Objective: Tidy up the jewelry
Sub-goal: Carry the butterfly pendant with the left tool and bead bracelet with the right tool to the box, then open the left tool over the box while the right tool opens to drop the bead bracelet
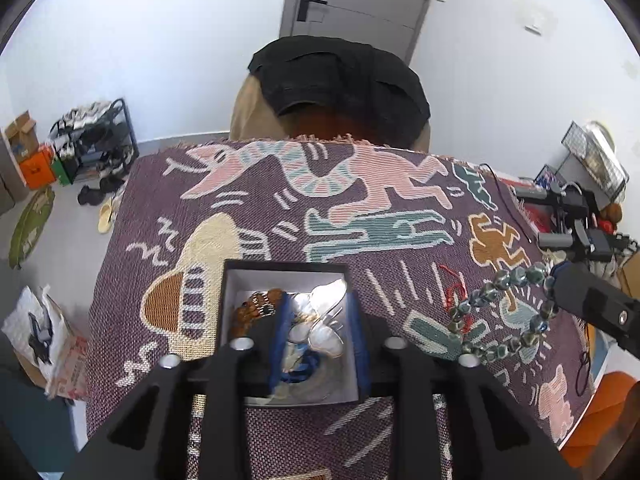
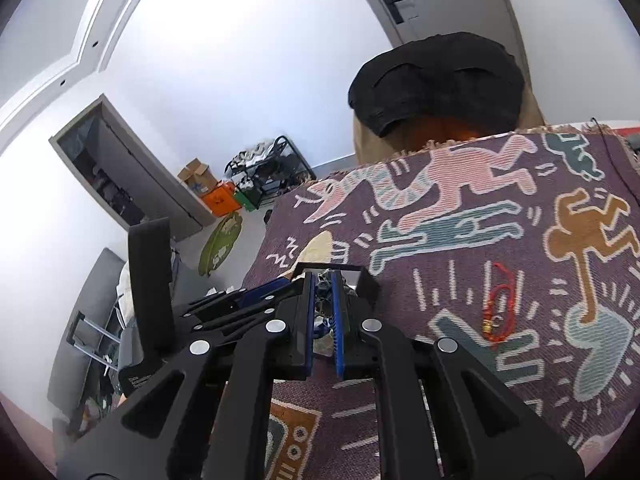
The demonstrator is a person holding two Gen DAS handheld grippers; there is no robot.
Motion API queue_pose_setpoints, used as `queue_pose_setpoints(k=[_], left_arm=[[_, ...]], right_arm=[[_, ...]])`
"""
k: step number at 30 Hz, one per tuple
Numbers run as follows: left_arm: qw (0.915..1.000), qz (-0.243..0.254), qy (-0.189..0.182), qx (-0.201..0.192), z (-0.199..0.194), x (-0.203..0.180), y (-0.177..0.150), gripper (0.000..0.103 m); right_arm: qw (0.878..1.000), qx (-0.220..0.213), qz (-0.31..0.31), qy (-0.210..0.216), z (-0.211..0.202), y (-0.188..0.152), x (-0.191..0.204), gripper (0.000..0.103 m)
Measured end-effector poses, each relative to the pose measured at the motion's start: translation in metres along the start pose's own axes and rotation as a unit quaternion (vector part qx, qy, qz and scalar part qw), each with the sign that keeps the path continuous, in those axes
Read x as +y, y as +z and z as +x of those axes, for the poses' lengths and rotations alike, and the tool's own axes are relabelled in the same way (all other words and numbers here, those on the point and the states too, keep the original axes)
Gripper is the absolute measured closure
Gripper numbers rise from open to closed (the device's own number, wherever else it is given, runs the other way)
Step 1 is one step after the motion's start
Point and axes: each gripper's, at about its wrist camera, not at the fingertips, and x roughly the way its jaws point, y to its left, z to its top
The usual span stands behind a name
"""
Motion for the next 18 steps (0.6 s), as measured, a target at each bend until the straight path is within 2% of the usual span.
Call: queue_pose_setpoints(k=[1, 2, 3, 18], left_arm=[[1.0000, -0.004, 0.000, -0.008, -0.002, 0.006, -0.002, 0.049], [0.9999, -0.006, 0.007, -0.014, -0.003, 0.009, -0.003, 0.035], [0.9996, -0.009, 0.011, -0.023, -0.006, 0.013, -0.004, 0.032], [0.9964, -0.069, 0.024, -0.043, -0.026, 0.079, -0.021, 0.031]], right_arm=[[1.000, 0.002, -0.001, 0.001, 0.002, 0.000, 0.002, 0.094], [1.000, 0.006, -0.004, 0.002, 0.006, -0.001, 0.005, 0.094], [1.000, 0.008, -0.006, 0.004, 0.010, -0.001, 0.008, 0.094], [0.999, 0.045, -0.007, 0.023, 0.067, 0.010, 0.029, 0.094]])
